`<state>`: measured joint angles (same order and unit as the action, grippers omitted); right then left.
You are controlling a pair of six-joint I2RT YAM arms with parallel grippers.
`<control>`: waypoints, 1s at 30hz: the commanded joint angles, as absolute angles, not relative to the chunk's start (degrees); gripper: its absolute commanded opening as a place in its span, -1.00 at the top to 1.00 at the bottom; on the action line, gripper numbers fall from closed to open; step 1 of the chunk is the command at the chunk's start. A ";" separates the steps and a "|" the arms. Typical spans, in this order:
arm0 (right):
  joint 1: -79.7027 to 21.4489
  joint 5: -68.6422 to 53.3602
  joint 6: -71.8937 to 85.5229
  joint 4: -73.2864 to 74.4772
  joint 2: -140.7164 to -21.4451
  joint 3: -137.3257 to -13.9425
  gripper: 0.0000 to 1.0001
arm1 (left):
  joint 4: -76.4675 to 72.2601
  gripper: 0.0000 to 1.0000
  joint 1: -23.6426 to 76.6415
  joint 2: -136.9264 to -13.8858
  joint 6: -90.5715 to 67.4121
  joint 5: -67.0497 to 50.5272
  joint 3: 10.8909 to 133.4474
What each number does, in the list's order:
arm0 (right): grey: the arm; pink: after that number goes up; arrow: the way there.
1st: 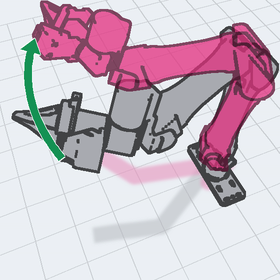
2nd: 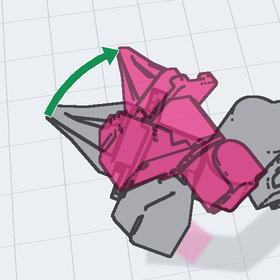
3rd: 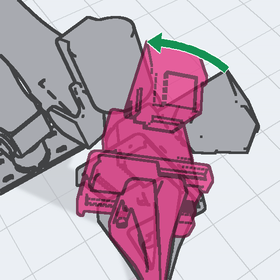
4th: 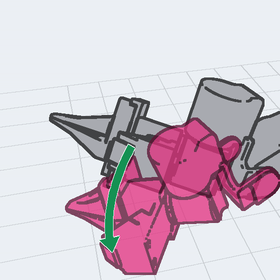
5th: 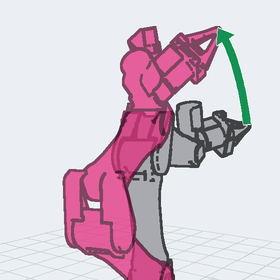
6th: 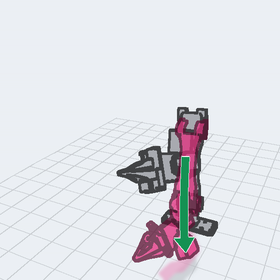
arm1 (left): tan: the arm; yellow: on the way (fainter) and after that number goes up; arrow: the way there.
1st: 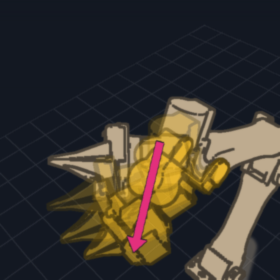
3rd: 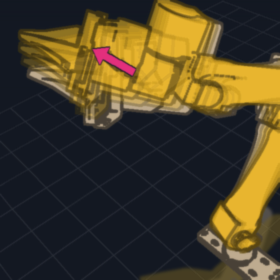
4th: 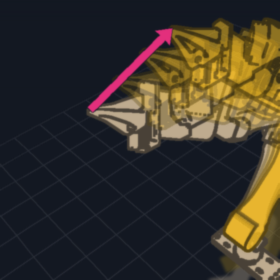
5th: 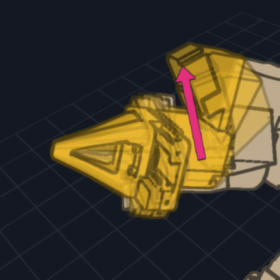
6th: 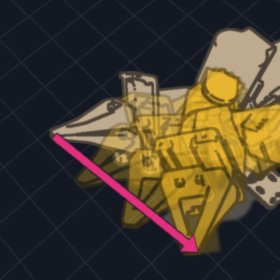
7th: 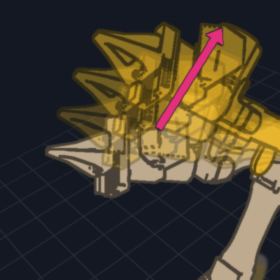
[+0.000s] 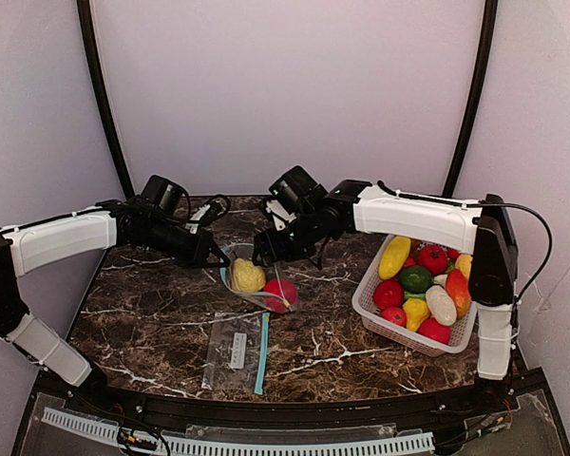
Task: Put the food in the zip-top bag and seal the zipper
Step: Adjust the zipper food storage bag at the center of the board.
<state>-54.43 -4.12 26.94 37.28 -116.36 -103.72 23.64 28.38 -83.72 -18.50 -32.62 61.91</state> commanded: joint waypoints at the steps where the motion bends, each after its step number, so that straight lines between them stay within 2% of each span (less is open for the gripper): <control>1: -55.54 -1.14 27.52 38.42 -115.11 -105.07 0.08 | 22.10 0.99 27.84 -82.28 -19.71 -35.57 62.90; 4: -56.77 1.45 27.61 40.26 -113.30 -105.89 0.74 | 22.13 0.99 27.78 -81.68 -22.23 -37.75 64.78; 6: -57.70 2.84 27.36 41.68 -111.84 -106.45 0.98 | 20.59 0.99 27.76 -80.18 -23.78 -39.37 65.05; 12: -58.68 1.15 28.14 41.62 -107.65 -103.30 1.00 | 29.06 0.99 27.76 -81.03 -16.04 -27.92 67.75; 17: -59.07 -4.72 29.68 40.10 -110.37 -101.66 1.00 | 29.36 0.99 27.77 -84.04 -14.25 -29.24 66.29; 21: -59.16 -1.61 30.79 39.28 -111.57 -100.19 0.67 | 28.85 0.99 27.86 -85.61 -13.30 -31.46 65.72; 27: -59.13 1.07 29.83 39.68 -109.29 -100.04 -0.17 | 26.84 0.99 27.86 -85.69 -12.42 -34.80 65.31; 30: -59.15 2.93 29.52 40.21 -106.38 -99.07 -0.39 | 27.97 0.99 27.82 -86.41 -10.61 -35.08 66.85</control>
<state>-58.89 -0.43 29.93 40.32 -110.83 -100.20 26.70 28.12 -86.35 -13.61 -32.86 65.78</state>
